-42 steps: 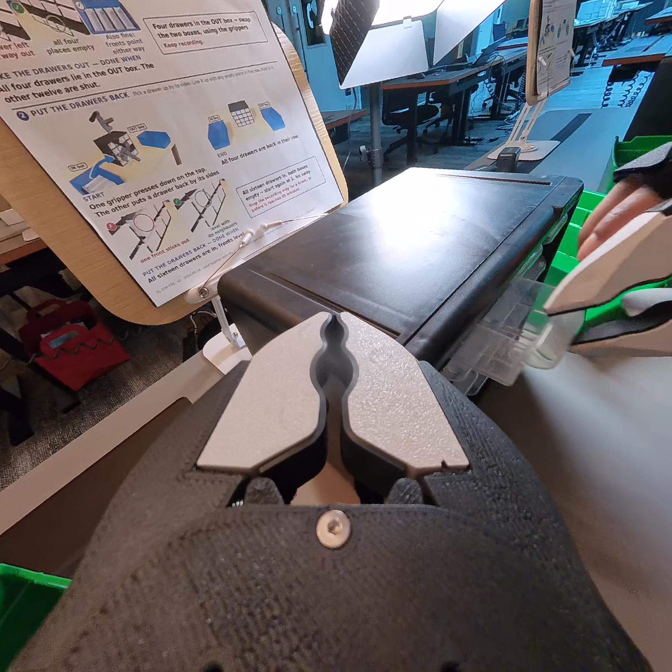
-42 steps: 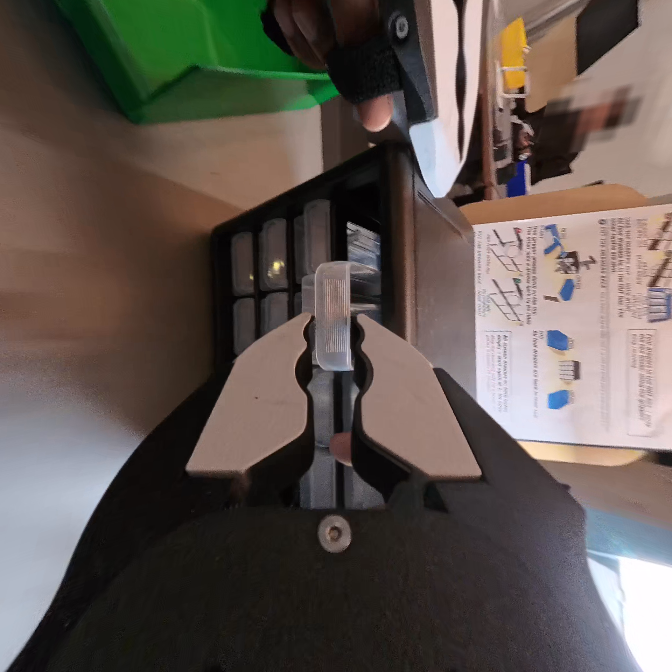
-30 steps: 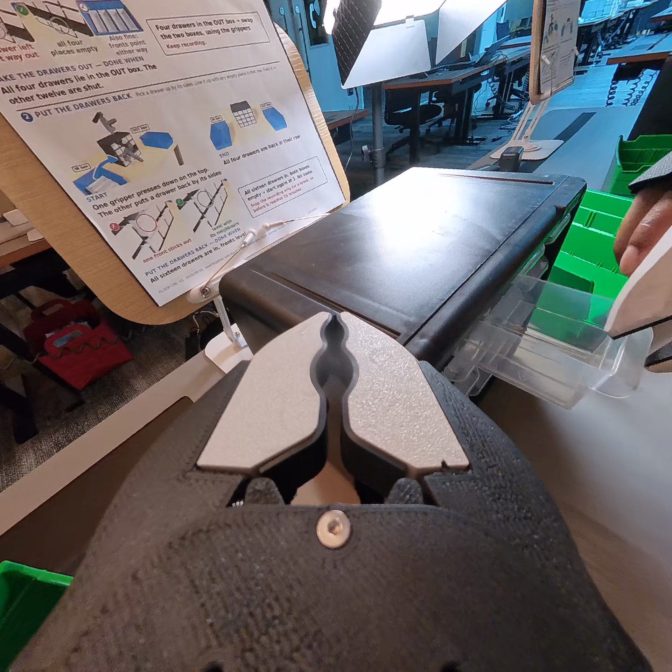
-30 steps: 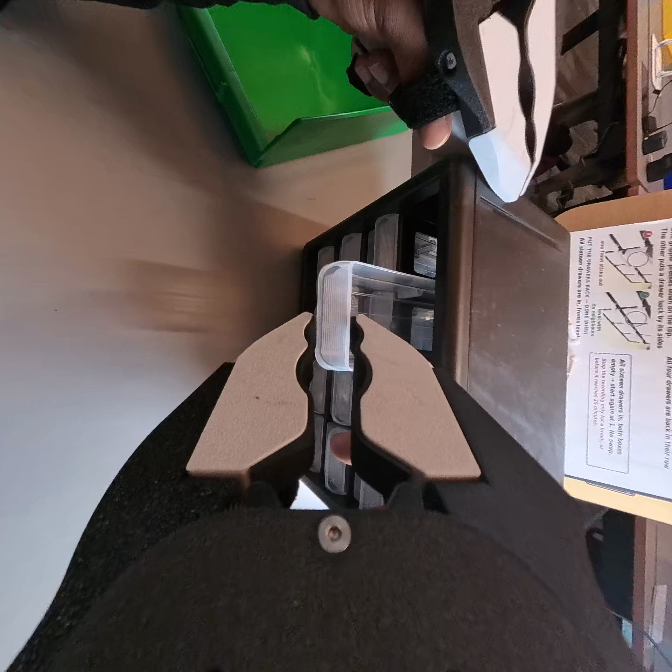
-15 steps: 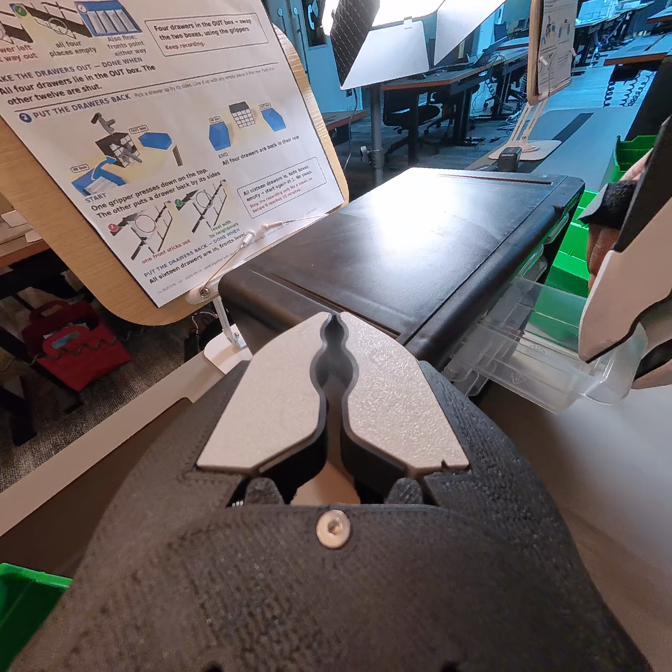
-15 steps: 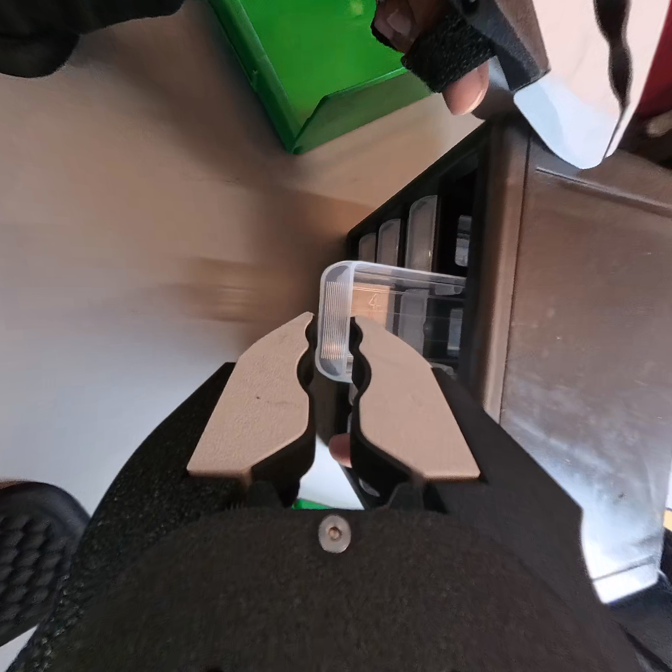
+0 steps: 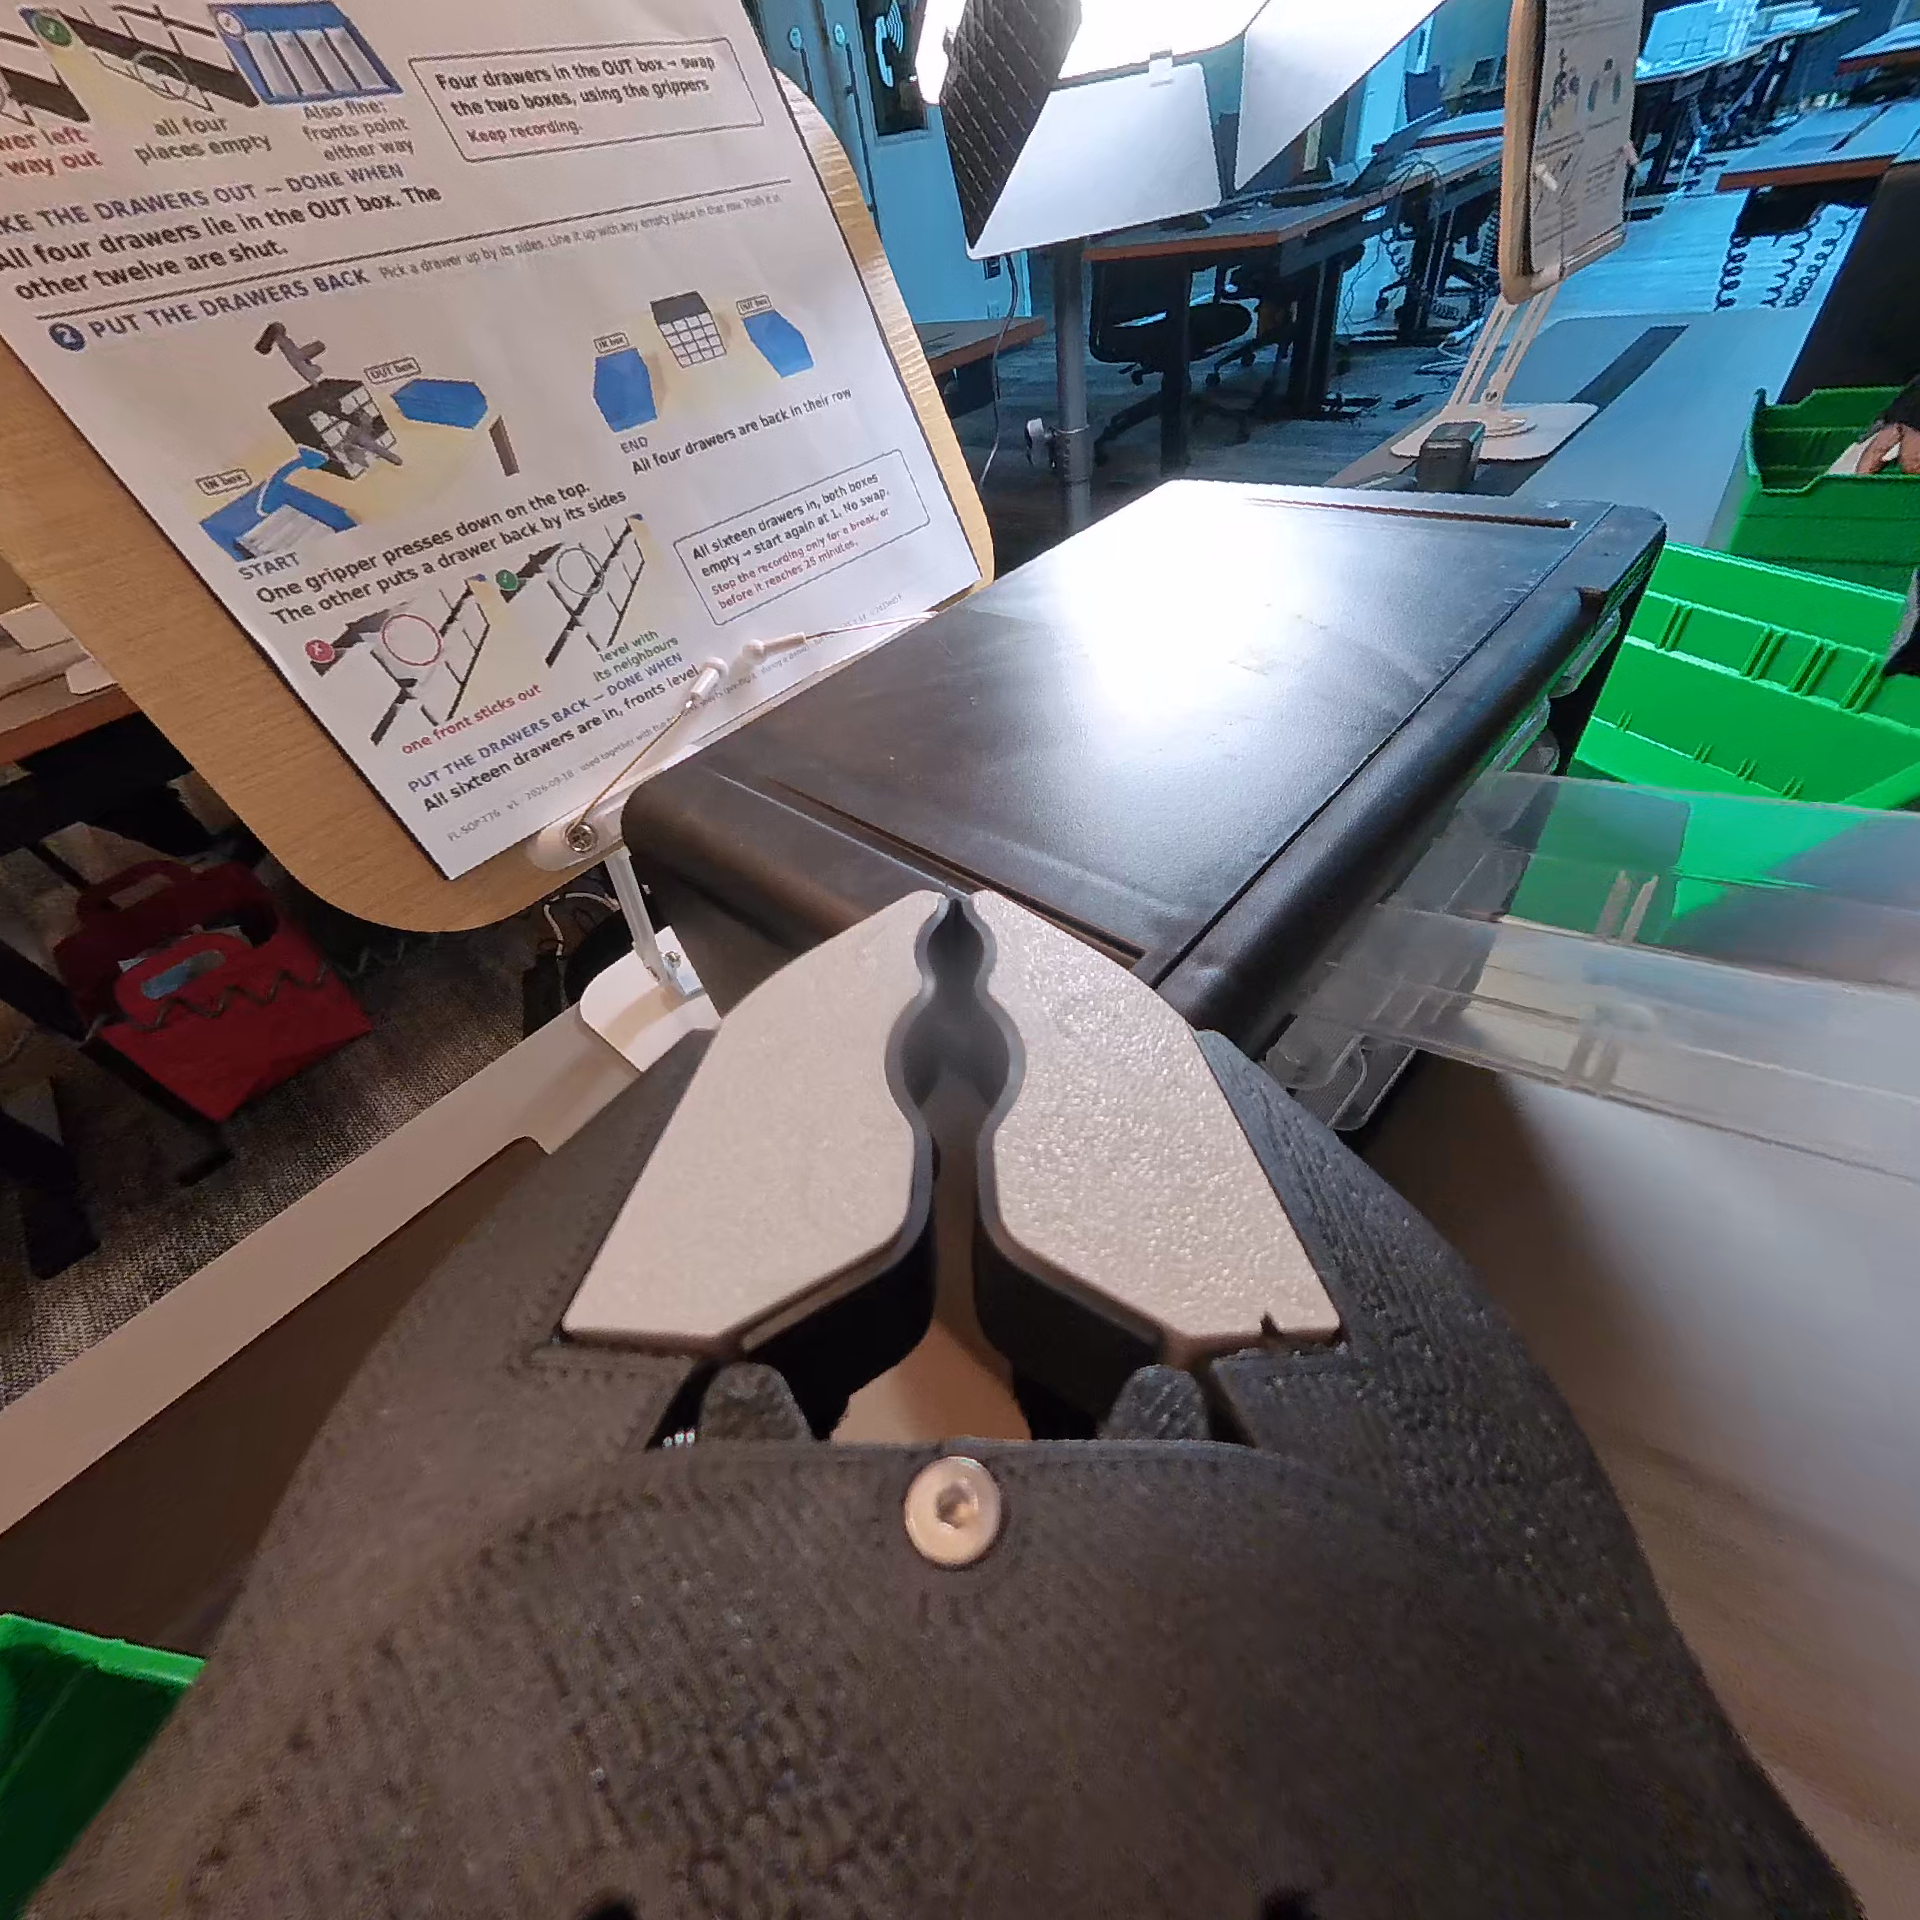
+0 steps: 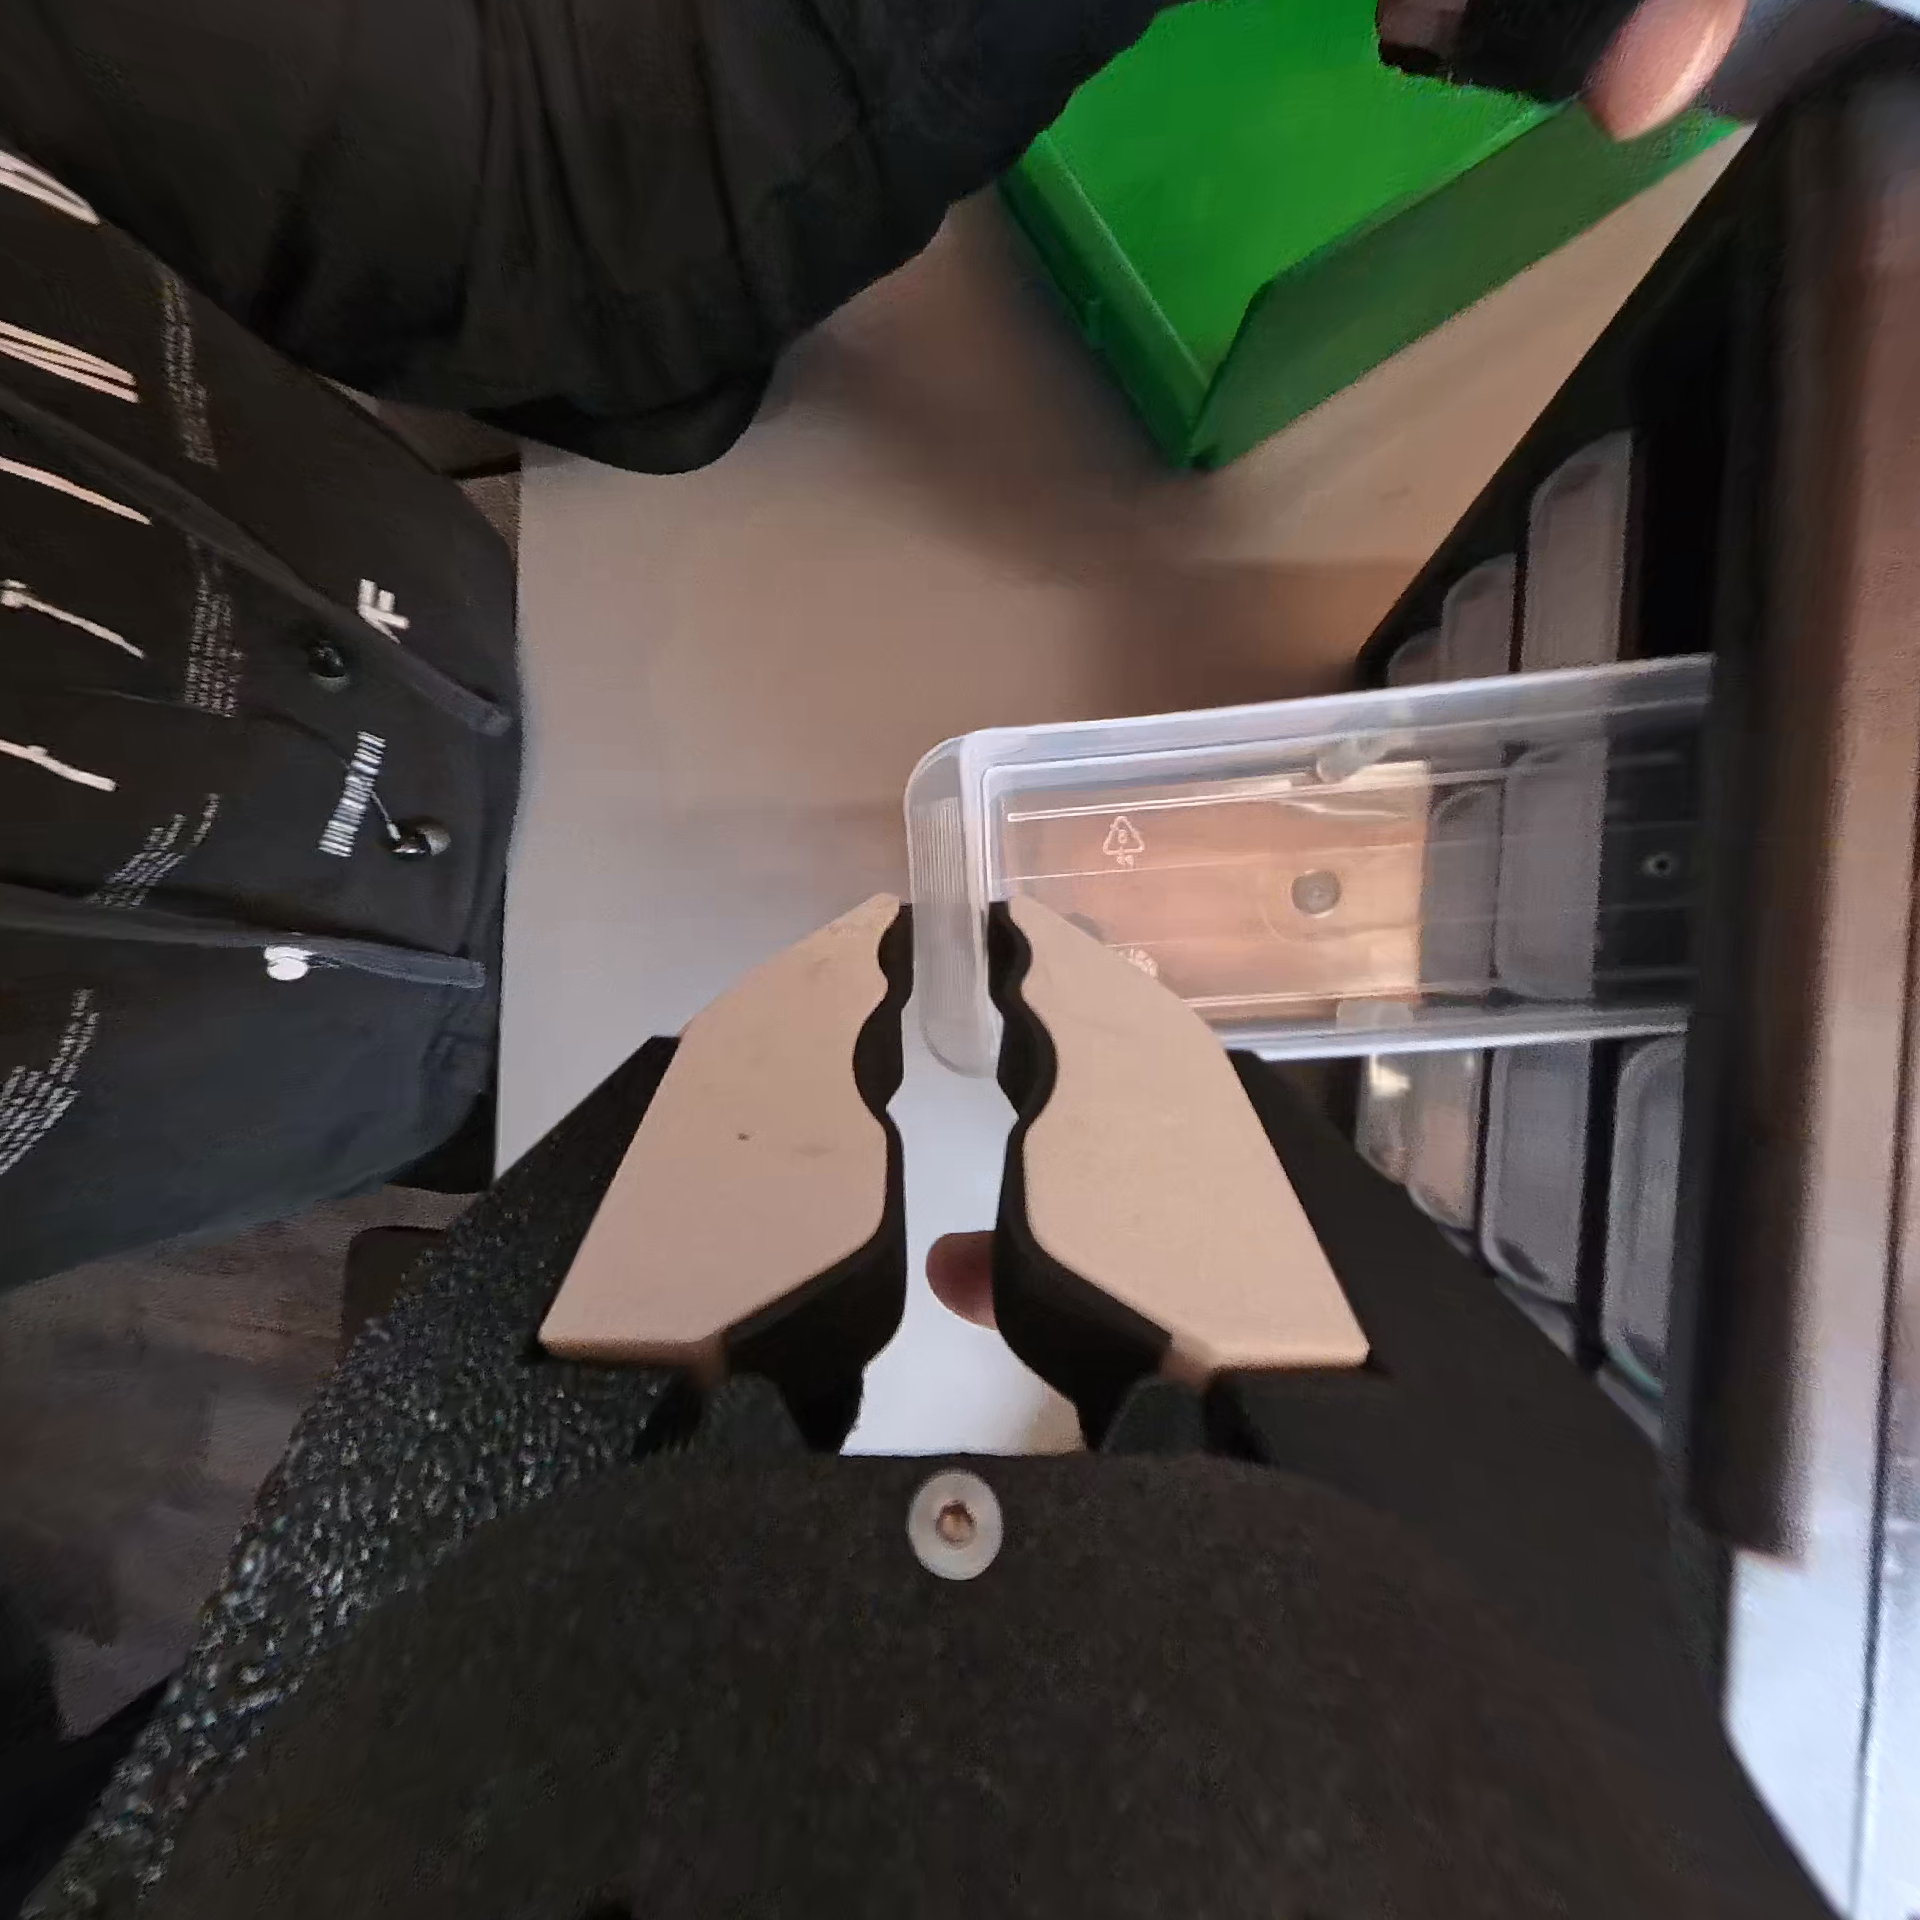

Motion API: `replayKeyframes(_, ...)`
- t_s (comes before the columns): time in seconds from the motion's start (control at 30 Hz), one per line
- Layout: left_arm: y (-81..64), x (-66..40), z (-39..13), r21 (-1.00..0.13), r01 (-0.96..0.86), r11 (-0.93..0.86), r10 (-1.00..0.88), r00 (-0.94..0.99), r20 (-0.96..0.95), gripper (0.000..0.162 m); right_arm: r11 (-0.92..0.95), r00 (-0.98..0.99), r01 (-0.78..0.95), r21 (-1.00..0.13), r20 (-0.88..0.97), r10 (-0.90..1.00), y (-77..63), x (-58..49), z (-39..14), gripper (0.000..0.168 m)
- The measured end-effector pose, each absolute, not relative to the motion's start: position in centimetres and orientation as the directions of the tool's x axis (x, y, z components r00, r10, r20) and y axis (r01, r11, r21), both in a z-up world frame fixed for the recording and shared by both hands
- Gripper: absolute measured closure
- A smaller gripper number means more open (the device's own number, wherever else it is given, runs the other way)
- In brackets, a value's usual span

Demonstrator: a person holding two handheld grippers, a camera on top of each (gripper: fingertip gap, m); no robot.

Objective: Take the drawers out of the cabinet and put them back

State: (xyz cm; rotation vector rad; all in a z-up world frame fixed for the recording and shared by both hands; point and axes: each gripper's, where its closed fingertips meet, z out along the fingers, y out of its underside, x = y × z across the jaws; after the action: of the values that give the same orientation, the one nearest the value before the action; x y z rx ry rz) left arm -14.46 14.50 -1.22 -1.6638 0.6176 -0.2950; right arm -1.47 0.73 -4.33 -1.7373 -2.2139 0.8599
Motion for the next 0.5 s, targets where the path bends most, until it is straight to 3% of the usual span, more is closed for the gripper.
replayKeyframes(0.13, 14.4, -14.4, -1.2, -0.97, -0.23, -0.081, -0.552, 0.82, -0.149, 0.162, 0.071, -0.261, 0.819, -0.569, -0.26, 0.93, 0.8, -0.4, -4.2, 0.154)
replayKeyframes(0.33, 14.5, -14.4, -1.2, -0.971, -0.223, -0.082, -0.554, 0.821, -0.142, 0.162, 0.127, -0.354, 0.814, -0.567, -0.311, 0.882, -2.8, 0.2, -3.2, 0.155)
replayKeyframes(0.5, 14.5, -14.4, -1.2, -0.97, -0.229, -0.079, -0.551, 0.821, -0.148, 0.162, 0.101, -0.404, 0.77, -0.63, -0.359, 0.841, -5.3, 1.5, -0.7, 0.155)
